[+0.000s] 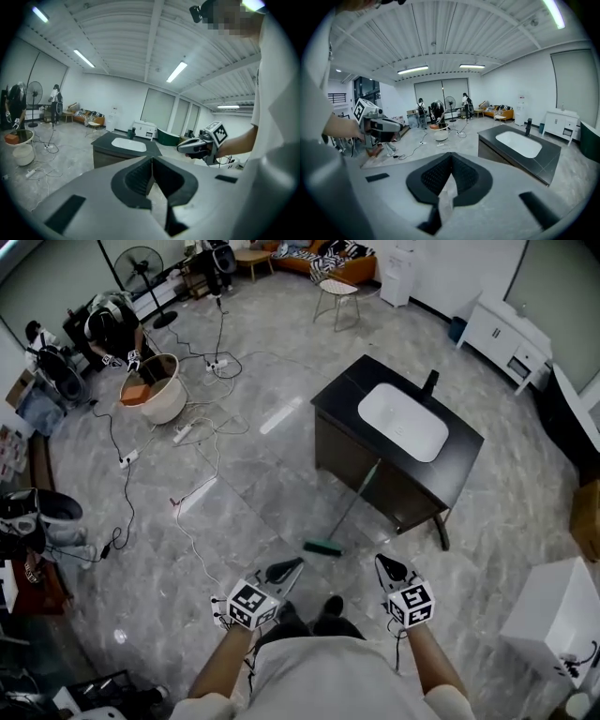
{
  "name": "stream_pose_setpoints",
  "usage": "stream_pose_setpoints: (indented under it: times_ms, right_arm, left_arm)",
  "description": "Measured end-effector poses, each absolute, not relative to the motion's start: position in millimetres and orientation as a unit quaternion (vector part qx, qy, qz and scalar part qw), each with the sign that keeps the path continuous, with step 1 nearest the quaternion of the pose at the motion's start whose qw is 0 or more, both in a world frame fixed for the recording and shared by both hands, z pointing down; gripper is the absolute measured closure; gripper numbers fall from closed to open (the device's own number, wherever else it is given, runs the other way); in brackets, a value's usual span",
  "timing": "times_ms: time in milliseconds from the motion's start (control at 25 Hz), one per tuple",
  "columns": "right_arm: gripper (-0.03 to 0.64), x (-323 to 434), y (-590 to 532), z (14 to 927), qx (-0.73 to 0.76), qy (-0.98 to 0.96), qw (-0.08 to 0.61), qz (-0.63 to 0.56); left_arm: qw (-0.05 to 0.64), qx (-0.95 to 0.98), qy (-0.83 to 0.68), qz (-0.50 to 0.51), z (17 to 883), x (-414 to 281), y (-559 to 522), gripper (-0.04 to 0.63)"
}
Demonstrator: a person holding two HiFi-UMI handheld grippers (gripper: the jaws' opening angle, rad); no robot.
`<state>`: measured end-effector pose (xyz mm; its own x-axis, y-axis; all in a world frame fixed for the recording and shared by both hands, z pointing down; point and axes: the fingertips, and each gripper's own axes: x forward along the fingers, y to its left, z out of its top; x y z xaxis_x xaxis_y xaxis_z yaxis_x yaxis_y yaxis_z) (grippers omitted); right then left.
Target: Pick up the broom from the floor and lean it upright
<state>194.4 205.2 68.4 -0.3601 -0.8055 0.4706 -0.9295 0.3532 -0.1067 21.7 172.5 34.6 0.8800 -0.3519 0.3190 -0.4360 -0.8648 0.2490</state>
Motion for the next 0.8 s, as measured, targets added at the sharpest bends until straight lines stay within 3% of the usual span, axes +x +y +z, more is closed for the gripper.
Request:
stream_pose_setpoints:
  times_ms: [800]
  right_arm:
    - [0.617,117,316,-1,0.651,-0.73,0.111,0.178]
  left_arm:
    - [0.124,0.981,-0.077,0.124,-5,-36,235,0.583]
